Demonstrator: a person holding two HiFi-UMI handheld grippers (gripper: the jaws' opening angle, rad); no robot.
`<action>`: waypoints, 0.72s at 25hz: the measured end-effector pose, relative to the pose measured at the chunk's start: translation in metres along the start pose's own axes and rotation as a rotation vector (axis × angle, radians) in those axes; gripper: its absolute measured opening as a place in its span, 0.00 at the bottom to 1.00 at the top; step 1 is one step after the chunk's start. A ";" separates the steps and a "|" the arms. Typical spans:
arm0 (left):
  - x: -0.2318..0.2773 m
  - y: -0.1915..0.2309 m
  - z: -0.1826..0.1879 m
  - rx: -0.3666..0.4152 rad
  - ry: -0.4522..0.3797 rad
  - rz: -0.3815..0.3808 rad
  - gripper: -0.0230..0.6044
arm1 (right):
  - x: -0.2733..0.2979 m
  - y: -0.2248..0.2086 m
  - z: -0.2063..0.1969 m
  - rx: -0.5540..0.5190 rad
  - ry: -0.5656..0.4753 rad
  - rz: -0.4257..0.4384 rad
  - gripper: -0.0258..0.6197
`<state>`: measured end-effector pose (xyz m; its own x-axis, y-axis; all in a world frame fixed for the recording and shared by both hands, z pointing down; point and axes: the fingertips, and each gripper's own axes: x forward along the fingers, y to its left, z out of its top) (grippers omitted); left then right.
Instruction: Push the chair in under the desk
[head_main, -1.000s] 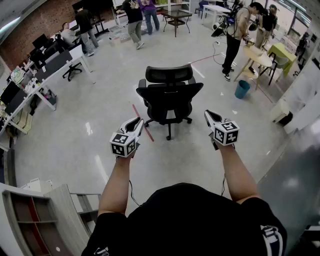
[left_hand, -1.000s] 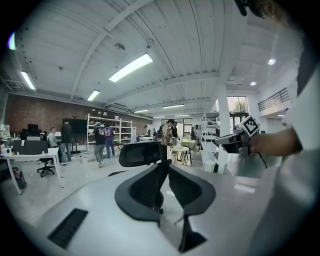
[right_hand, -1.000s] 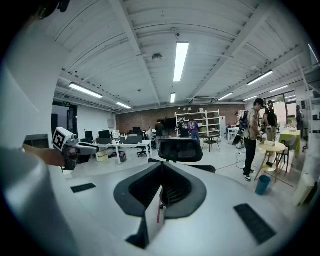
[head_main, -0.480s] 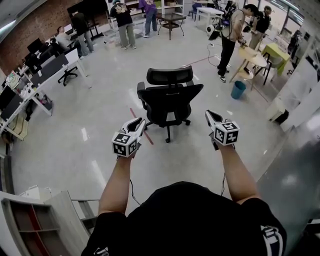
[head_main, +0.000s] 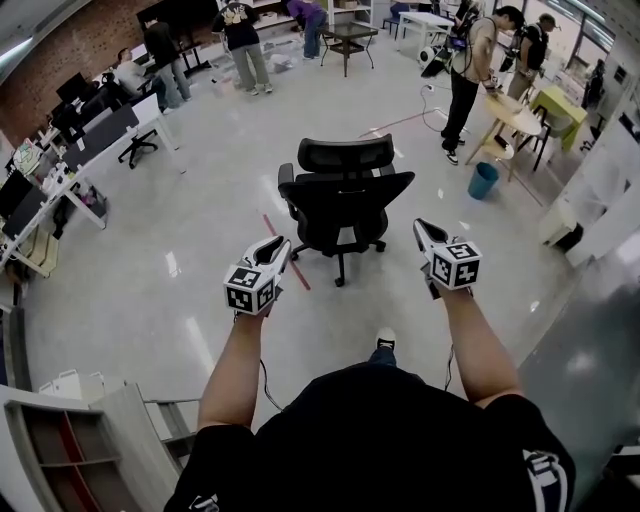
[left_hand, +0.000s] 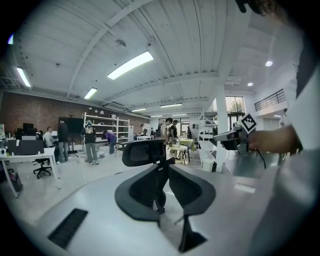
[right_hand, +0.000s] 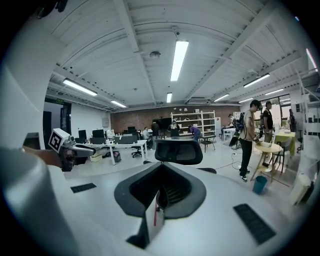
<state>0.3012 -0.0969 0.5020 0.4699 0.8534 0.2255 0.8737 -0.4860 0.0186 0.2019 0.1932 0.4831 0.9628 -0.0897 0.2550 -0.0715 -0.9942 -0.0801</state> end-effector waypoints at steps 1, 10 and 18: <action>0.006 0.003 0.001 0.001 0.004 0.001 0.15 | 0.006 -0.005 0.000 0.002 0.003 0.003 0.04; 0.090 0.022 0.015 0.024 0.052 0.043 0.15 | 0.076 -0.087 0.014 0.026 0.003 0.043 0.04; 0.185 0.036 0.041 0.016 0.060 0.107 0.15 | 0.139 -0.180 0.034 0.025 0.012 0.088 0.04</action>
<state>0.4243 0.0514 0.5046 0.5529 0.7834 0.2837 0.8209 -0.5706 -0.0241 0.3574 0.3617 0.5006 0.9499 -0.1775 0.2574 -0.1490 -0.9807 -0.1266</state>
